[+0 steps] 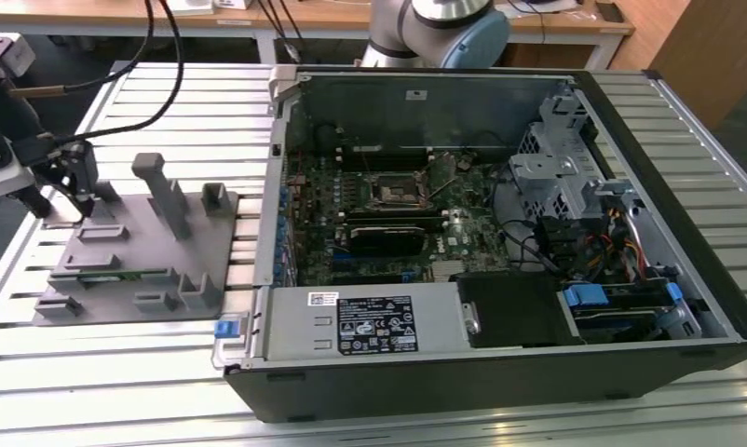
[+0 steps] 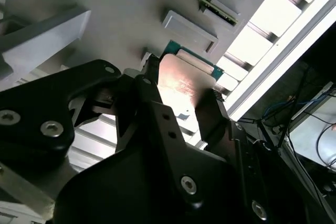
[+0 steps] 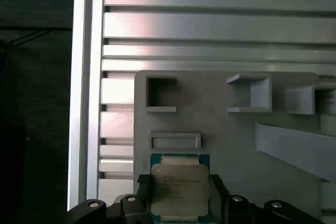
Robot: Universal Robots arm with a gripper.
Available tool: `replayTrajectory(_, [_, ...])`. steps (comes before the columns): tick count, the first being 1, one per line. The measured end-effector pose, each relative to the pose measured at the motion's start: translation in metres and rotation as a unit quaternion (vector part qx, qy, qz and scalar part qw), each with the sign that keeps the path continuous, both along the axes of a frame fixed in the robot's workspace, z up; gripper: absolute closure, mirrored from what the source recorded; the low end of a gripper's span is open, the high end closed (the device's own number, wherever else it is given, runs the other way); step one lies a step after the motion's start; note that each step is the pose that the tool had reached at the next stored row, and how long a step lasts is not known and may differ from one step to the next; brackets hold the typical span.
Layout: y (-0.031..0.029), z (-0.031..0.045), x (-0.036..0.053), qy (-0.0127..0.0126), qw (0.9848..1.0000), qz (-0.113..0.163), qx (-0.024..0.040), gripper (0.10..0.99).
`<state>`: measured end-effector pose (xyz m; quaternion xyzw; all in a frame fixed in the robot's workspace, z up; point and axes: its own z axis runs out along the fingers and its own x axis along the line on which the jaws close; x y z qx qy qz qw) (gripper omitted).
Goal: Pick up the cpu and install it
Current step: 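Pick up the cpu and move it towards the insertion slot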
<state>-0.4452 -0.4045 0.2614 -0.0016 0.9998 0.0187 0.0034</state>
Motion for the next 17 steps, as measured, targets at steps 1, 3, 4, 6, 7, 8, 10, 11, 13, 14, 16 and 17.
replayTrajectory(1, [0.0, 0.0045, 0.0, -0.0002, 1.0, 0.0, 0.0, 0.553])
replayTrajectory(3, [0.0, 0.0135, 0.0, -0.0003, 1.0, 0.0, 0.0, 0.553])
replayTrajectory(4, [0.0, 0.0182, 0.0, -0.0005, 1.0, 0.0, 0.0, 0.553])
replayTrajectory(6, [0.0, 0.0271, 0.0, -0.0006, 1.0, 0.0, 0.0, 0.553])
replayTrajectory(7, [0.0, 0.0316, 0.0, -0.0006, 1.0, 0.0, 0.0, 0.553])
replayTrajectory(8, [0.0, 0.0362, 0.0, -0.0006, 1.0, 0.0, 0.0, 0.553])
replayTrajectory(10, [0.0, 0.0454, 0.0, -0.0007, 1.0, 0.0, 0.0, 0.553])
replayTrajectory(11, [0.0, 0.05, 0.0, -0.0007, 1.0, 0.0, 0.0, 0.553])
replayTrajectory(13, [0.0, 0.0591, 0.0, -0.0007, 1.0, 0.0, 0.0, 0.553])
replayTrajectory(14, [0.0, 0.0635, 0.0, -0.0008, 1.0, 0.0, 0.0, 0.553])
replayTrajectory(16, [0.0, 0.0727, 0.0, -0.0007, 1.0, 0.0, 0.0, 0.553])
replayTrajectory(17, [0.0, 0.0772, 0.0, -0.0008, 1.0, 0.0, 0.0, 0.553])
